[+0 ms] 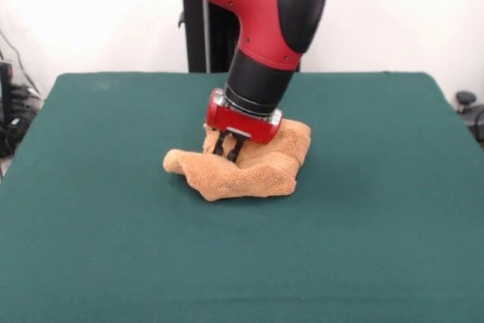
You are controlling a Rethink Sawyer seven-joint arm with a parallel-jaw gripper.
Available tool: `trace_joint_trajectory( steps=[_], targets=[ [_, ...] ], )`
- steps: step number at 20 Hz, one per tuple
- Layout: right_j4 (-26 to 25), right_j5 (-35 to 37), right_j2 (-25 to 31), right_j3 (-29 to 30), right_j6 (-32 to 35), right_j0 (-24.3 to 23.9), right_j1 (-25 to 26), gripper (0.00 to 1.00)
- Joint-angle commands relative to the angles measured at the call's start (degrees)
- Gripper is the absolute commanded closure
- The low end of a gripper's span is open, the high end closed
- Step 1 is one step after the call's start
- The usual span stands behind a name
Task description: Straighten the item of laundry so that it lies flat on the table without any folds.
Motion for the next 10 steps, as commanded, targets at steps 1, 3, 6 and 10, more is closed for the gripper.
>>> trace_joint_trajectory(
  steps=[1, 3, 6, 10],
  targets=[
    [1.11, 22.23, 6.48, -0.43, 7.54, -6.40, -2.35, 1.00],
    [1.34, 21.76, 6.35, -0.92, 8.13, -6.48, -1.40, 1.00],
    [1.19, 21.02, 6.16, -0.12, 9.11, -6.77, -1.25, 1.00],
    [0.85, 21.36, 6.18, 0.15, 10.28, -7.15, -0.56, 1.00]
  ],
)
